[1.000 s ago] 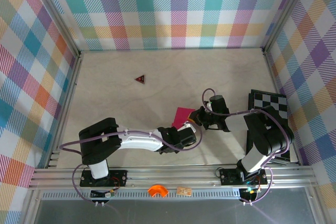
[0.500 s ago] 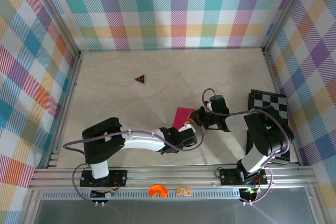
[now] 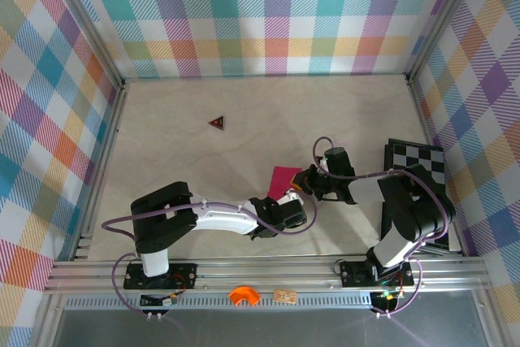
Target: Fold a paper plane with a square sheet of paper (pick it up from the middle)
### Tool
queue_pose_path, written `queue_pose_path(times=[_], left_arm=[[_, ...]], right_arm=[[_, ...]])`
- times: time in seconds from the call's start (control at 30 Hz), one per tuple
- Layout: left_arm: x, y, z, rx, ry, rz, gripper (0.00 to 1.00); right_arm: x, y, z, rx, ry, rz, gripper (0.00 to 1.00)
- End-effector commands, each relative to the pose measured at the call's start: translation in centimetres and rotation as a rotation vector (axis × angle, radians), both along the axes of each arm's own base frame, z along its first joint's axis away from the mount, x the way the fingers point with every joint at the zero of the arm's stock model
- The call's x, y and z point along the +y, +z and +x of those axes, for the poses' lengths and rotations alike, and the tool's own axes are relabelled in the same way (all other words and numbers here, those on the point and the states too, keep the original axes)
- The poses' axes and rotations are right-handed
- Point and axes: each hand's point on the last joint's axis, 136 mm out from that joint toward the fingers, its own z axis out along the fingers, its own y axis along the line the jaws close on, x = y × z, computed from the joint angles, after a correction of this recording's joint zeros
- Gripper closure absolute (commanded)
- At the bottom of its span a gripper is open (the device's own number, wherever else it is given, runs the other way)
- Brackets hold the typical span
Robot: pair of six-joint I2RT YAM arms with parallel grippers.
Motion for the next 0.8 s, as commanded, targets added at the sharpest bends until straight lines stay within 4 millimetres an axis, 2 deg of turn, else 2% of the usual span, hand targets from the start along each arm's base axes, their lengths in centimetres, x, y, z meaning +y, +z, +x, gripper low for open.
queue_pose_path(times=[0.0, 0.47, 0.77], left_arm=[[-0.08, 0.59, 0.19, -0.028, -0.002, 0.019, 0.74], [-0.26, 1.14, 0.4, -0.045, 0.021, -0.025, 0.72], [-0.47, 1.46, 0.39, -0.035, 0.034, -0.052, 0.67]], right_arm=[[0.07, 0.44, -0.03, -0.01, 0.002, 0.007, 1.0], [-0.06, 0.17, -0.29, 0.0, 0.003, 0.001, 1.0], [-0.05, 0.03, -0.33, 0.001, 0.006, 0.001, 1.0]])
